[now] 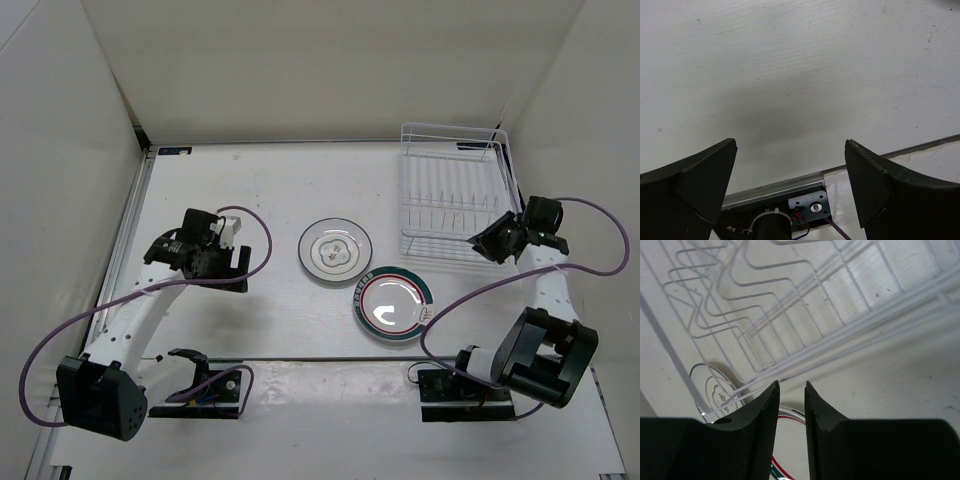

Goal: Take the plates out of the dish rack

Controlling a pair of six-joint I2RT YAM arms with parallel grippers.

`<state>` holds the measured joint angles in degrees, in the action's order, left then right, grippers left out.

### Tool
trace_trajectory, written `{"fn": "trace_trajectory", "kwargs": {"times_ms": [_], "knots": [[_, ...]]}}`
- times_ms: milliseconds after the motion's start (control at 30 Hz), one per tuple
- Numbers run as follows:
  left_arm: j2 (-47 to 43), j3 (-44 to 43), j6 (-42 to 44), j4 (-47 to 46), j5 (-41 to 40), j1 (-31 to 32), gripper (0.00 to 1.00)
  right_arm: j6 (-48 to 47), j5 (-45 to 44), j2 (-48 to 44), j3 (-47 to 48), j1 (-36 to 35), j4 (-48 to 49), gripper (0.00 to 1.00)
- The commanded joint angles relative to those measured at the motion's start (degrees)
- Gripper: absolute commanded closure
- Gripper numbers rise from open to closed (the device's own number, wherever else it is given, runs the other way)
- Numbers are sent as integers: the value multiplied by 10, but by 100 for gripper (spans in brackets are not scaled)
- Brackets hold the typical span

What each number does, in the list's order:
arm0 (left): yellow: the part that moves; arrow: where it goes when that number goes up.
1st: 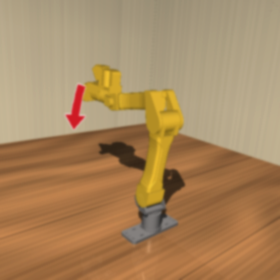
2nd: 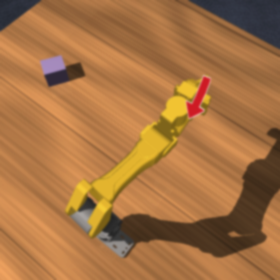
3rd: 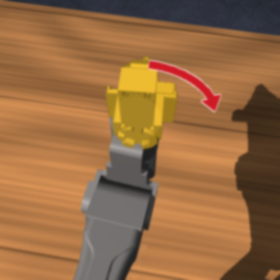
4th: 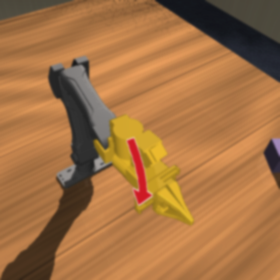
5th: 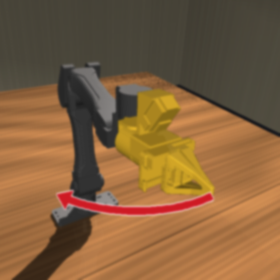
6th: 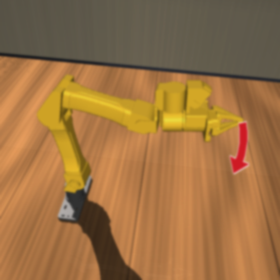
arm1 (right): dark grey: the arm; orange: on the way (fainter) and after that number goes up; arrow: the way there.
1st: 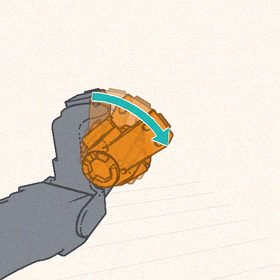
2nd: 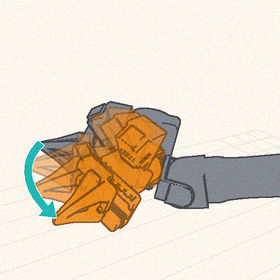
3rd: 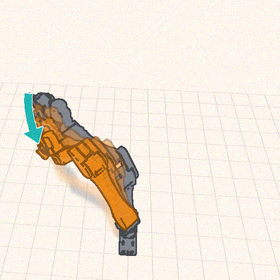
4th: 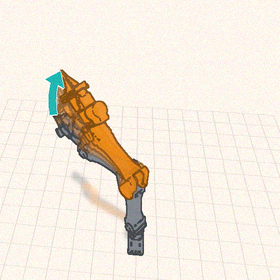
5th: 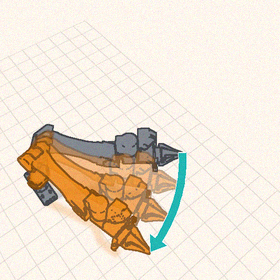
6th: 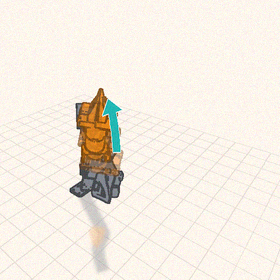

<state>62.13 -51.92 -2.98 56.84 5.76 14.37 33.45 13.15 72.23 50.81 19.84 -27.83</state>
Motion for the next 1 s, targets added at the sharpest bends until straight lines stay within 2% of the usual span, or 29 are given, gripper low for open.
{"fn": "trace_trajectory", "kwargs": {"times_ms": [0,233,633,967], "knots": [[-2,-20,2,4,15,-1,0,-10,67,-24,1,-16,80,69],[-3,-20,3,2,17,0,0,-21,102,-17,-3,-79,106,64],[-9,-20,4,4,15,-1,0,-14,41,43,28,-213,103,58],[-10,-20,3,2,17,0,0,-21,12,52,53,-262,84,57]]}}
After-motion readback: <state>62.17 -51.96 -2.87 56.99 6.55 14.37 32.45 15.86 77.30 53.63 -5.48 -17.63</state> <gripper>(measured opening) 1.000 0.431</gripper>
